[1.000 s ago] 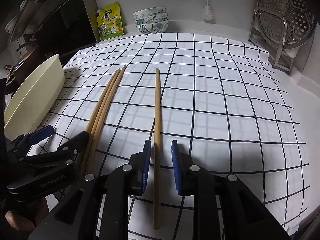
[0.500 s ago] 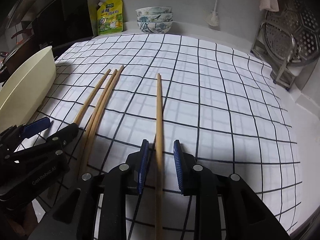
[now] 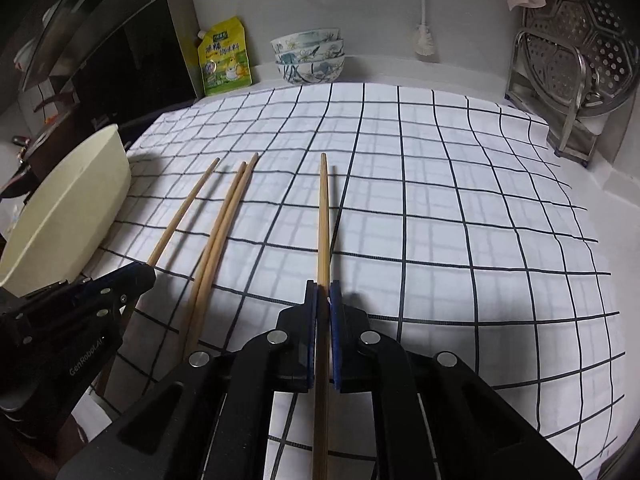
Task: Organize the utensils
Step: 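Carry both held chopsticks up and over the cream basin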
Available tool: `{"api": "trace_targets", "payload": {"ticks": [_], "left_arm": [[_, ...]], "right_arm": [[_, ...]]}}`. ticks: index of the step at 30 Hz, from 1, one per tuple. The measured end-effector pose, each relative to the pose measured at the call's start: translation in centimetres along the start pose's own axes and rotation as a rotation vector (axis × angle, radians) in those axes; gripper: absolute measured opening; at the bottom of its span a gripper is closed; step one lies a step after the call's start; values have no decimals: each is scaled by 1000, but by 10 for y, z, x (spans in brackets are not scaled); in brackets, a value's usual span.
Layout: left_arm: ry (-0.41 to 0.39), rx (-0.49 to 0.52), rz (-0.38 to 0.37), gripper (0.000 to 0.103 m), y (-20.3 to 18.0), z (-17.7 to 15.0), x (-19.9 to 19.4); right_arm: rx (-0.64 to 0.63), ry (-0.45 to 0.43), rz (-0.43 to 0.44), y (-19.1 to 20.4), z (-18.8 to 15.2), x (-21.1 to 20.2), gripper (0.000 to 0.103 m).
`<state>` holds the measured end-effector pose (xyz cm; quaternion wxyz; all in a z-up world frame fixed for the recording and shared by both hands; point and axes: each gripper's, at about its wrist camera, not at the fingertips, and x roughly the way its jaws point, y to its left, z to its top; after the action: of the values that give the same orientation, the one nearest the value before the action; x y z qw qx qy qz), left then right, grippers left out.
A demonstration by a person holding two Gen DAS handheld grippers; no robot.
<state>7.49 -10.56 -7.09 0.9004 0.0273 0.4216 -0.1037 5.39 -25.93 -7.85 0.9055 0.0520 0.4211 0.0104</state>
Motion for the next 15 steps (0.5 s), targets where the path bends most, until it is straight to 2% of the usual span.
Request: {"api": "trace_targets", "payload": {"ticks": [9,15], "left_arm": [[-134,12,-5,7,14,18,-53],[-211,-7,24,7,50,30,-83]], "right_arm": [[25,-70,59,13,10,-27,6],[26,-106,133,44,28,-36,6]]}}
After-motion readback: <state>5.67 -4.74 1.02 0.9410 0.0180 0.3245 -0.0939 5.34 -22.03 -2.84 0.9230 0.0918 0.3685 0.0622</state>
